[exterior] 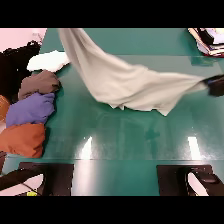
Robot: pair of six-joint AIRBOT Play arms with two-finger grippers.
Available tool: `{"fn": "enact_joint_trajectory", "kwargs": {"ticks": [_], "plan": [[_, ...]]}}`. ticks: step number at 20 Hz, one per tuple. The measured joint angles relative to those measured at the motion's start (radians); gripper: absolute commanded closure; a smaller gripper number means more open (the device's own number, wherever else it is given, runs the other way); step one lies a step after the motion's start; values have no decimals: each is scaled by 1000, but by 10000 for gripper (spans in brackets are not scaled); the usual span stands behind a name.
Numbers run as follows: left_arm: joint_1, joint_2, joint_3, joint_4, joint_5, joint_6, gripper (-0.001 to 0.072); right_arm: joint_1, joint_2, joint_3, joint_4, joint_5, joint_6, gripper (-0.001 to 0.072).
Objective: Fold the shirts.
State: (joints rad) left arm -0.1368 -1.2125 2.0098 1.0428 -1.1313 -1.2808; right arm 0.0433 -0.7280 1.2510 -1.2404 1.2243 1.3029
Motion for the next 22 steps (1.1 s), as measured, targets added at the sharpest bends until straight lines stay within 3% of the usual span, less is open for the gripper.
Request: {"fn": "enact_joint_trajectory", "kwargs": {"ticks": [6,11,16,22], "plan": [[0,269,49,21,127,0,689,-96,12,322,-13,103,8,697],[0,326,63,87,217,19,689,-163,-110,598,-14,260,12,696],[0,188,6,244,200,-43,688,-122,-296,690,-13,401,70,696],[0,-181,-82,293,111,-103,687,-29,-539,490,-53,380,129,696]]}}
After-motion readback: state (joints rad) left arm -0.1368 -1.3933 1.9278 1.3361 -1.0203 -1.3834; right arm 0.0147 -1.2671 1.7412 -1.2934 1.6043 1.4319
